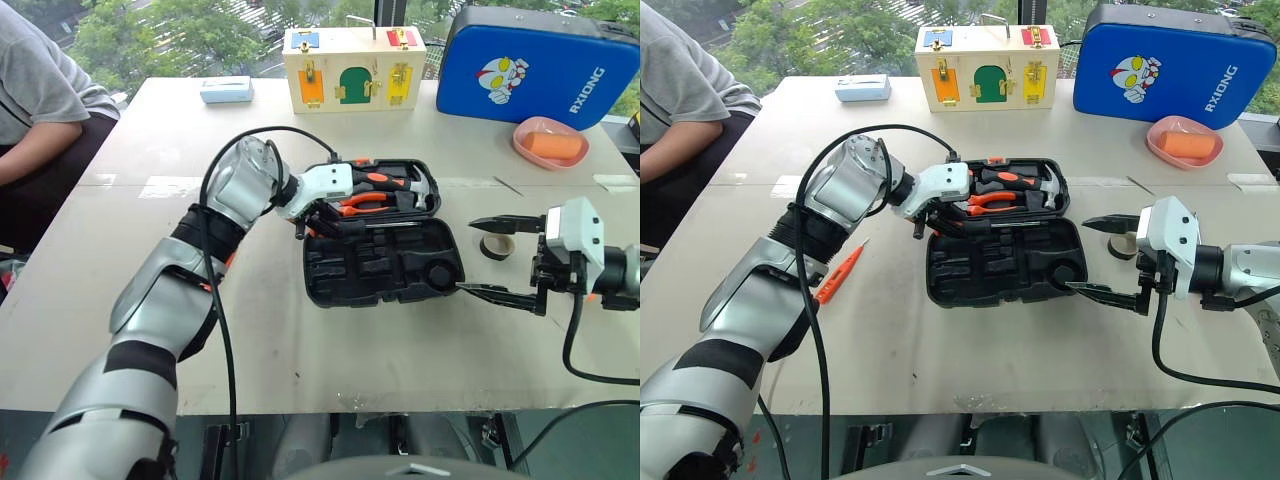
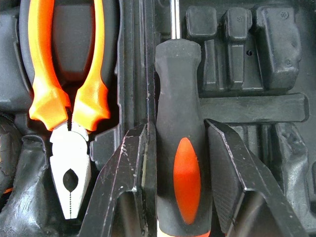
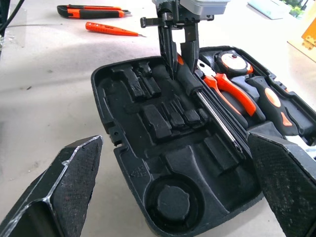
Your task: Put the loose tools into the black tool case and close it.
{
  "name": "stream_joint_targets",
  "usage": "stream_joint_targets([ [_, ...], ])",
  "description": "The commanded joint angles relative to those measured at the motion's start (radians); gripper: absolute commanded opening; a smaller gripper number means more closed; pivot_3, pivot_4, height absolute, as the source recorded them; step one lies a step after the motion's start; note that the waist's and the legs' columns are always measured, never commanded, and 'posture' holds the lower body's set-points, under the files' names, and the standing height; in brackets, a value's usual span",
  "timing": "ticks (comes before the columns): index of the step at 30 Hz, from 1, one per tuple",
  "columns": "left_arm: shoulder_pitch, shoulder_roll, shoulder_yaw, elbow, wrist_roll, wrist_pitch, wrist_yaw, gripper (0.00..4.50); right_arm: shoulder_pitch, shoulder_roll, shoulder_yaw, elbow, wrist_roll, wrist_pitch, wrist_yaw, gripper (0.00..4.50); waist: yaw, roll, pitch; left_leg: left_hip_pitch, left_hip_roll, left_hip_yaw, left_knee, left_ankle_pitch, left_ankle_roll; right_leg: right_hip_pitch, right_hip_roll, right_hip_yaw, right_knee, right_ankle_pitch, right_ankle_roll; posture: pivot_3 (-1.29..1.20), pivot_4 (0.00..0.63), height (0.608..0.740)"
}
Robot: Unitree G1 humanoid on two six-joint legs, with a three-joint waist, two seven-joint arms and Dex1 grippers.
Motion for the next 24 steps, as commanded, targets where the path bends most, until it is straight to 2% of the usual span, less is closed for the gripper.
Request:
stream_joint_targets([
  [1,0.008,-0.005,0.008,-0.062,0.005,0.005,-0.017,1.07,-0.014,-0.001,-0.026,-0.008,0.015,-0.007,-0.005,4.5,0.0,0.0,0.0,0.0,0.0,0.0,0.0,0.0,0.0,0.0,0.0,0.0,0.0,0.0,0.0,0.0,0.15,0.735],
  [12,0.006,0.034,0.018,-0.214,0.021,0.12,-0.021,1.07,-0.013,0.002,-0.031,-0.012,0.028,0.003,-0.015,4.5,-0.002,0.0,0.0,0.0,0.0,0.0,0.001,0.0,0.0,0.0,0.0,0.0,0.001,0.0,0.0,0.0,0.15,0.735],
  [24,0.034,0.003,-0.005,-0.171,0.038,0.191,0.006,1.07,-0.025,0.008,-0.019,-0.01,0.037,0.007,-0.03,4.5,-0.001,0.0,0.0,0.0,0.0,0.0,0.002,0.0,0.0,0.0,0.0,0.0,0.002,0.0,0.0,0.0,0.15,0.735],
])
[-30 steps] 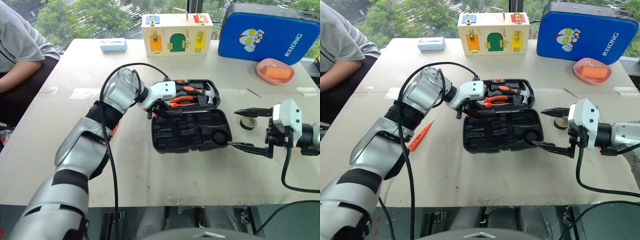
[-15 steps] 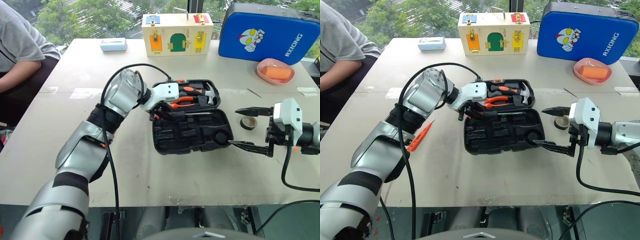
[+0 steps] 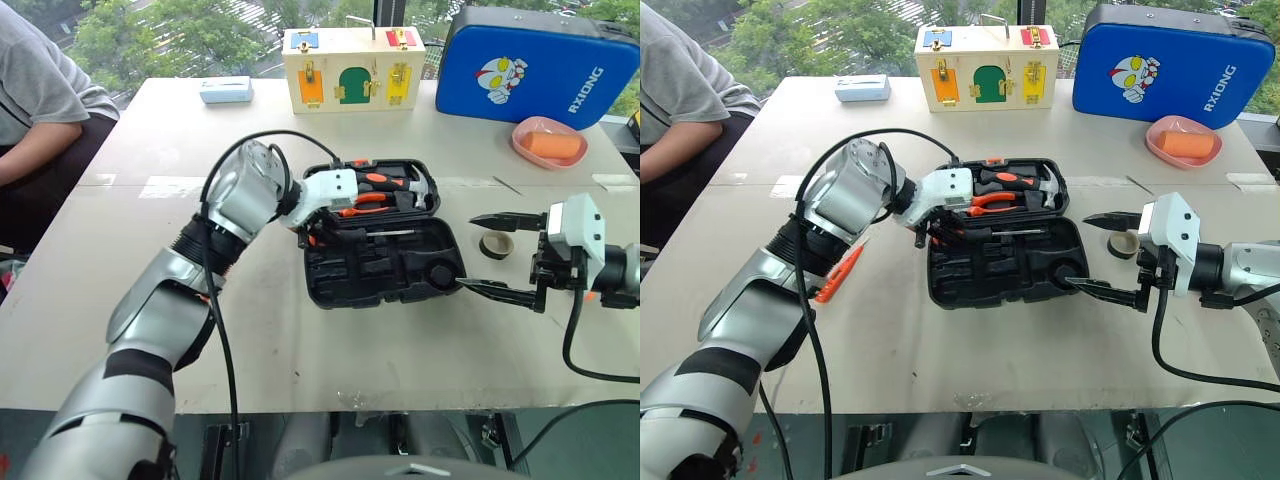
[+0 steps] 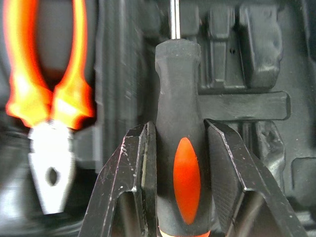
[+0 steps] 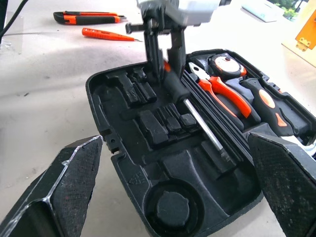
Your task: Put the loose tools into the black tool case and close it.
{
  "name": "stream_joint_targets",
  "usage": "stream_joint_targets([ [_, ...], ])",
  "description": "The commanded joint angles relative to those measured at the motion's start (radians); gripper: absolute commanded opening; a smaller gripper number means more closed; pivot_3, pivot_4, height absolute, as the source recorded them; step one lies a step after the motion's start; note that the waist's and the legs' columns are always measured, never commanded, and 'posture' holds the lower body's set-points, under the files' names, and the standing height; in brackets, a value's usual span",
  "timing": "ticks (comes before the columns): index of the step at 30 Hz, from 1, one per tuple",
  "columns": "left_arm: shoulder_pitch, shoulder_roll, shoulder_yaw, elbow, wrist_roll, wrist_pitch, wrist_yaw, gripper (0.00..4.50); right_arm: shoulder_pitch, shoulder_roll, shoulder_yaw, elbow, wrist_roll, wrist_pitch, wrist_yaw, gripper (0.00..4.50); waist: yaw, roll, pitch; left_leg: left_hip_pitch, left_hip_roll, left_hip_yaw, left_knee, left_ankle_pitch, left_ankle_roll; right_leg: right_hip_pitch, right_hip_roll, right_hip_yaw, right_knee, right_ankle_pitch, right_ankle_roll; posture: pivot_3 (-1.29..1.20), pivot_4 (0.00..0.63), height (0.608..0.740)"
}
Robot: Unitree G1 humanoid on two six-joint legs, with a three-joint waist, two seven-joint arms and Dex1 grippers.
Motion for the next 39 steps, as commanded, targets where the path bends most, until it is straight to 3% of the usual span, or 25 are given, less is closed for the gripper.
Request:
stream_joint_targets([
  [1,-0.011,-0.001,0.016,-0.011,0.0,-0.003,0.005,1.07,-0.015,0.003,-0.021,-0.011,0.018,-0.001,-0.009,4.5,0.0,0.0,0.0,0.0,0.0,0.0,0.0,0.0,0.0,0.0,0.0,0.0,0.0,0.0,0.0,0.0,0.15,0.735],
  [4,-0.013,-0.007,0.02,0.006,0.007,-0.004,0.029,1.07,-0.015,0.005,-0.022,-0.012,0.018,0.002,-0.01,4.5,0.0,0.0,0.0,0.0,0.0,0.0,0.0,0.0,0.0,0.0,0.0,0.0,0.0,0.0,0.0,0.0,0.15,0.735],
  [11,-0.027,0.011,0.042,-0.047,-0.016,0.045,0.013,4.23,-0.012,0.005,-0.027,-0.017,0.025,0.008,-0.012,4.5,0.0,0.0,0.0,0.0,0.0,0.0,0.002,0.0,0.0,0.0,0.0,0.0,0.003,0.0,0.0,0.0,0.15,0.735],
  [12,-0.028,0.021,0.048,-0.073,-0.028,0.065,-0.001,4.45,-0.012,0.005,-0.027,-0.017,0.026,0.009,-0.013,4.5,0.0,0.0,0.0,0.0,0.0,0.0,0.002,0.0,0.0,0.0,0.0,0.0,0.004,0.0,0.0,0.0,0.15,0.735],
  [16,-0.036,0.04,0.083,-0.15,-0.079,0.13,-0.018,4.45,-0.012,0.006,-0.025,-0.019,0.029,0.01,-0.015,4.5,-0.001,0.0,0.0,0.001,0.0,0.0,0.002,0.0,0.0,0.0,0.0,0.001,0.005,0.0,0.0,0.0,0.15,0.735],
  [19,-0.033,0.045,0.108,-0.152,-0.105,0.129,-0.007,3.6,-0.013,0.006,-0.022,-0.016,0.031,0.01,-0.017,4.5,0.0,0.0,0.0,0.001,0.0,0.0,0.002,0.0,0.0,0.0,0.0,0.0,0.005,0.0,0.0,0.0,0.15,0.735],
  [25,0.019,0.007,0.116,-0.05,-0.091,0.004,0.09,0.73,-0.024,0.001,-0.006,0.027,-0.012,-0.006,-0.025,4.5,0.0,0.0,0.0,0.002,0.0,0.001,0.002,0.0,0.0,0.0,0.0,0.002,0.005,0.0,0.0,0.0,0.15,0.735],
  [27,0.027,-0.011,0.116,-0.006,-0.084,-0.026,0.119,0.07,-0.026,-0.001,-0.01,0.036,-0.017,-0.008,-0.023,4.5,0.001,0.0,0.0,0.002,0.0,0.001,0.002,0.0,0.0,0.0,-0.001,0.001,0.005,0.0,0.0,0.0,0.15,0.735],
  [39,0.05,-0.052,0.07,0.095,-0.017,-0.16,0.158,0.07,-0.025,0.003,-0.017,0.039,-0.022,0.001,-0.026,4.5,0.002,0.0,0.0,0.002,0.0,0.001,0.002,0.0,0.0,0.0,-0.001,0.002,0.006,0.0,0.0,0.0,0.15,0.735],
])
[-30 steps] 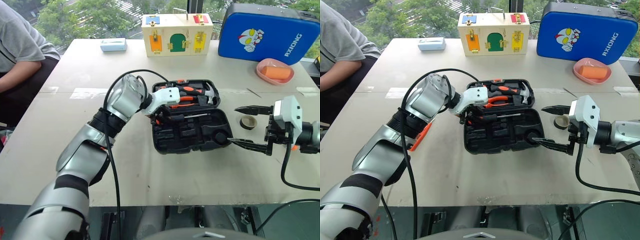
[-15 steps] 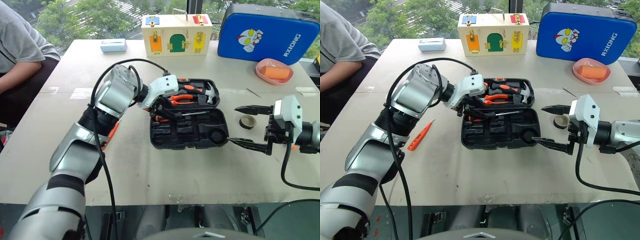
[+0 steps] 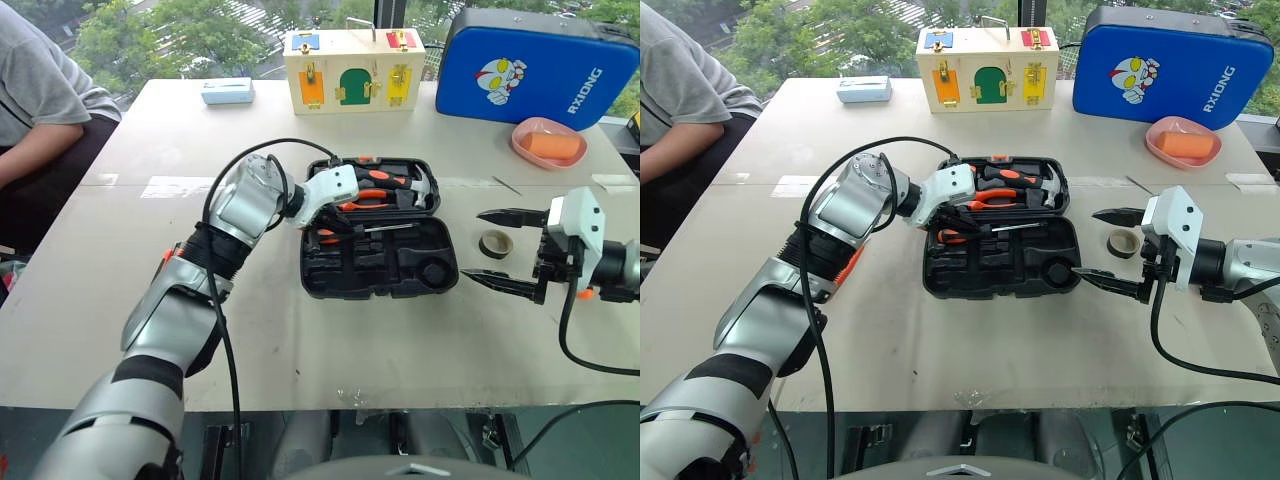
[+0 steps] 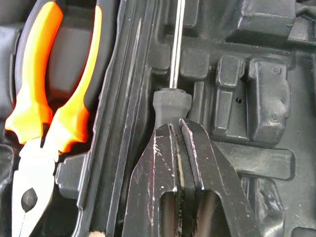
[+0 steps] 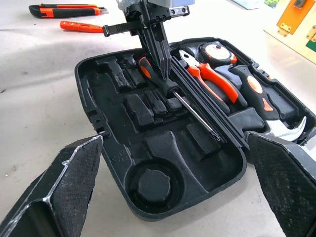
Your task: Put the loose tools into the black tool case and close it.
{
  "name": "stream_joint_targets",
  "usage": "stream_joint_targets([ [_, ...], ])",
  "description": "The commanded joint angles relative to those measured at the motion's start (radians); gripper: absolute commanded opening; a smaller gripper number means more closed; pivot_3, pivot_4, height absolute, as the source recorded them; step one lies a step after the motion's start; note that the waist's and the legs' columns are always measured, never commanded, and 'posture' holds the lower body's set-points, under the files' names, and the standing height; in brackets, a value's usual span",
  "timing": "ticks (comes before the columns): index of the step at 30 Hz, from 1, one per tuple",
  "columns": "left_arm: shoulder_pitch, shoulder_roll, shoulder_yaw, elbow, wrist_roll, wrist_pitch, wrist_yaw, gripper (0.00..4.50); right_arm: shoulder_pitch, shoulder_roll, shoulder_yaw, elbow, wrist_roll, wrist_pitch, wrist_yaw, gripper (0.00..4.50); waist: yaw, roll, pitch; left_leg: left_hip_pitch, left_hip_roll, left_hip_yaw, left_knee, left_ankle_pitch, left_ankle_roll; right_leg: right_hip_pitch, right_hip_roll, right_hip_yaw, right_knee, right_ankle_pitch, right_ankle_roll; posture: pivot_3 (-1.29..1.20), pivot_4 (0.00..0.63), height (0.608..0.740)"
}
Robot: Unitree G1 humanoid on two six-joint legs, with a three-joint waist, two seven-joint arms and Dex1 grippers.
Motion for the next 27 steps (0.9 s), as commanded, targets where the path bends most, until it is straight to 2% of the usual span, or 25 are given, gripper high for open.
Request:
stream_joint_targets([
  [1,0.011,0.004,-0.029,0.018,0.037,-0.031,-0.003,0.07,-0.011,0.0,-0.023,-0.018,0.011,-0.005,-0.005,4.5,0.0,0.0,0.0,0.0,0.0,0.0,0.0,0.0,0.0,0.0,0.0,0.0,0.0,0.0,0.0,0.0,0.15,0.735],
  [9,0.055,-0.007,-0.071,0.084,0.103,-0.111,0.023,0.07,-0.011,0.005,-0.021,-0.006,0.008,-0.005,-0.013,4.5,-0.001,0.0,-0.002,0.002,0.0,0.001,0.0,-0.001,0.001,0.001,0.0,0.001,0.003,0.0,0.0,0.0,0.15,0.735],
  [17,0.074,-0.025,-0.055,0.092,0.106,-0.139,0.029,0.07,-0.004,0.001,-0.022,0.03,-0.022,-0.02,-0.02,4.5,0.0,0.003,-0.009,0.004,0.0,0.001,0.002,-0.002,0.004,0.001,0.001,0.002,0.006,0.0,0.0,0.0,0.15,0.735],
  [19,0.07,-0.024,-0.032,0.087,0.096,-0.129,0.033,0.07,-0.006,0.002,-0.022,0.036,-0.03,-0.021,-0.024,4.5,0.0,0.003,-0.009,0.004,0.0,0.001,0.002,-0.002,0.004,0.001,0.001,0.001,0.006,0.0,0.0,0.0,0.15,0.735],
  [22,0.104,0.013,0.122,-0.043,-0.038,-0.115,0.009,0.07,-0.001,0.004,-0.025,0.057,-0.059,-0.03,-0.041,4.5,-0.003,0.003,-0.009,0.004,0.0,0.001,0.002,-0.002,0.004,0.001,0.001,0.002,0.006,0.0,0.0,0.0,0.15,0.735],
  [25,0.182,0.048,0.273,-0.227,-0.192,-0.112,-0.019,1.02,0.014,0.009,-0.047,0.06,-0.066,-0.032,-0.058,4.5,-0.01,0.002,-0.008,0.002,0.001,0.001,0.001,-0.002,0.003,-0.001,-0.001,0.003,0.006,0.0,0.0,0.0,0.15,0.735],
  [26,0.216,0.076,0.333,-0.317,-0.276,-0.037,-0.047,1.3,0.027,0.012,-0.072,0.057,-0.061,-0.022,-0.075,4.5,-0.009,0.002,-0.008,0.002,0.001,0.001,0.0,0.0,0.001,-0.002,-0.001,0.004,0.006,0.0,0.0,0.0,0.15,0.735],
  [27,0.248,0.101,0.388,-0.402,-0.362,0.044,-0.073,1.94,0.048,0.014,-0.102,0.054,-0.057,-0.014,-0.09,4.5,-0.008,0.001,-0.007,0.002,0.002,0.0,-0.001,0.0,0.0,-0.002,-0.001,0.003,0.005,0.0,0.0,0.0,0.15,0.735],
])
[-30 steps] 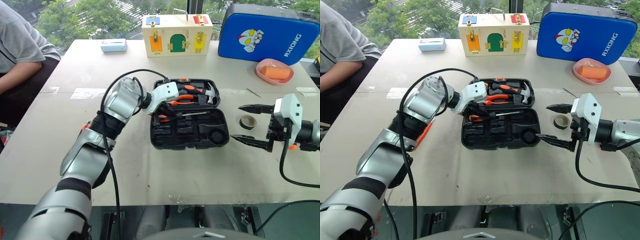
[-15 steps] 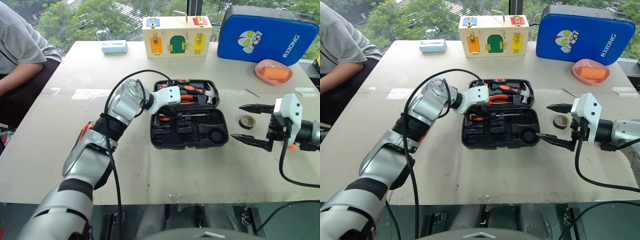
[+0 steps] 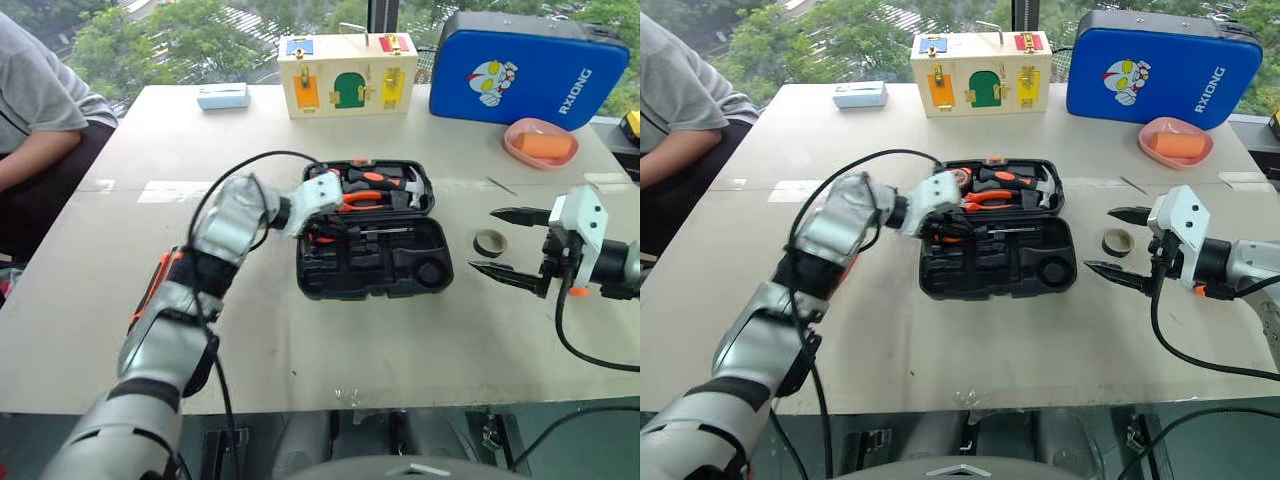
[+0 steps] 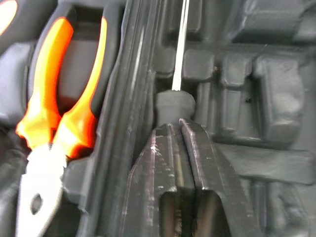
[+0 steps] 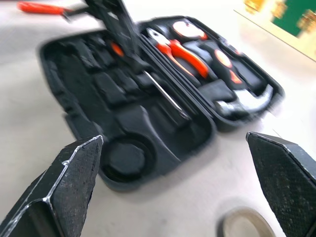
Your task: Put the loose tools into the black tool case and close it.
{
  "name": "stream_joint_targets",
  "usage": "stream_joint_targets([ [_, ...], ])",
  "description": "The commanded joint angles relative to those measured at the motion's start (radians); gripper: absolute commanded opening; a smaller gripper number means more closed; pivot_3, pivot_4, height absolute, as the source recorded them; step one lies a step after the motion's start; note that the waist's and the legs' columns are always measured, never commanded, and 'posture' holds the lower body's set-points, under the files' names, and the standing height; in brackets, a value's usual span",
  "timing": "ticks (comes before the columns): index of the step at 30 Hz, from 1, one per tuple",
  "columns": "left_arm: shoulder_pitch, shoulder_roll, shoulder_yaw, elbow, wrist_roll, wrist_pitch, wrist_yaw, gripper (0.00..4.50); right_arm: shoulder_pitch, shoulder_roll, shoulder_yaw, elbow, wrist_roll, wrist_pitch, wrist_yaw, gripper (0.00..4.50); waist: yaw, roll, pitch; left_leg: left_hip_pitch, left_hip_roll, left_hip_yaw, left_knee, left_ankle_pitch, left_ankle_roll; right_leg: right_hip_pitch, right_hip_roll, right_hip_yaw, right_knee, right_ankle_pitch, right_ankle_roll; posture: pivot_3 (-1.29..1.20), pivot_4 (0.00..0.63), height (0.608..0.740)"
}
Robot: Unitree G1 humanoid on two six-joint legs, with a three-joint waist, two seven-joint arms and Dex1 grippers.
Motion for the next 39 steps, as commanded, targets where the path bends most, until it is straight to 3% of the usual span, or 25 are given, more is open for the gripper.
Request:
stream_joint_targets([
  [1,0.052,0.082,0.206,-0.298,-0.289,0.225,-0.076,2.36,0.051,0.01,-0.122,-0.025,0.012,0.007,-0.049,4.5,0.001,0.0,0.0,0.0,0.0,0.0,0.0,0.0,0.0,0.0,0.0,0.0,0.0,0.0,0.0,0.0,0.15,0.735],
  [5,0.132,0.106,0.365,-0.49,-0.579,0.486,-0.028,4.27,0.187,0.029,-0.264,-0.057,0.012,0.029,-0.088,4.5,0.013,0.0,0.0,-0.001,0.001,-0.001,-0.001,0.0,0.0,0.001,-0.002,0.0,-0.001,0.0,0.0,0.0,0.15,0.735],
  [6,0.15,0.101,0.388,-0.521,-0.619,0.518,0.001,4.47,0.233,0.04,-0.313,-0.072,0.015,0.041,-0.1,4.5,0.018,0.0,0.0,-0.001,0.0,-0.001,0.0,0.0,0.0,0.002,-0.002,-0.001,-0.002,0.0,0.0,0.0,0.15,0.735],
  [13,0.225,0.078,0.35,-0.646,-0.71,0.508,0.068,4.47,0.602,0.183,-0.626,-0.212,0.032,0.124,-0.151,4.5,0.032,0.001,0.0,0.002,-0.001,-0.001,0.001,-0.002,0.004,0.006,-0.002,0.001,-0.002,0.0,0.0,0.0,0.15,0.735],
  [18,0.196,0.061,0.306,-0.61,-0.707,0.457,0.084,4.47,0.702,0.265,-0.688,-0.252,0.056,0.152,-0.208,4.5,0.021,0.002,-0.001,0.004,0.0,0.002,0.001,-0.003,0.004,0.006,0.0,0.001,-0.001,0.0,0.0,0.0,0.15,0.735],
  [21,0.177,0.07,0.282,-0.594,-0.699,0.429,0.065,4.47,0.658,0.267,-0.633,-0.222,0.037,0.156,-0.257,4.5,0.012,0.002,-0.001,0.005,0.0,0.003,0.001,-0.003,0.004,0.006,0.0,0.001,-0.001,0.0,0.0,0.0,0.15,0.735],
  [30,0.136,0.108,0.234,-0.572,-0.663,0.371,0.065,4.47,0.323,0.252,-0.365,0.071,-0.089,0.147,-0.42,4.5,0.01,0.003,-0.001,0.003,0.0,0.003,0.0,0.0,0.0,0.004,0.001,0.001,-0.002,0.0,0.0,0.0,0.15,0.735],
  [38,0.145,0.131,0.23,-0.603,-0.675,0.375,0.088,4.47,0.113,0.28,-0.251,0.374,-0.18,0.121,-0.522,4.5,0.008,0.003,0.0,0.003,-0.001,0.004,-0.001,0.0,0.0,0.003,0.002,0.001,-0.001,0.0,0.0,0.0,0.15,0.735],
  [39,0.147,0.134,0.233,-0.606,-0.676,0.378,0.092,4.49,0.105,0.283,-0.247,0.399,-0.187,0.112,-0.527,4.24,0.007,0.003,0.0,0.002,-0.001,0.003,-0.001,0.0,0.0,0.003,0.002,0.001,-0.002,0.0,0.0,0.0,0.15,0.735],
])
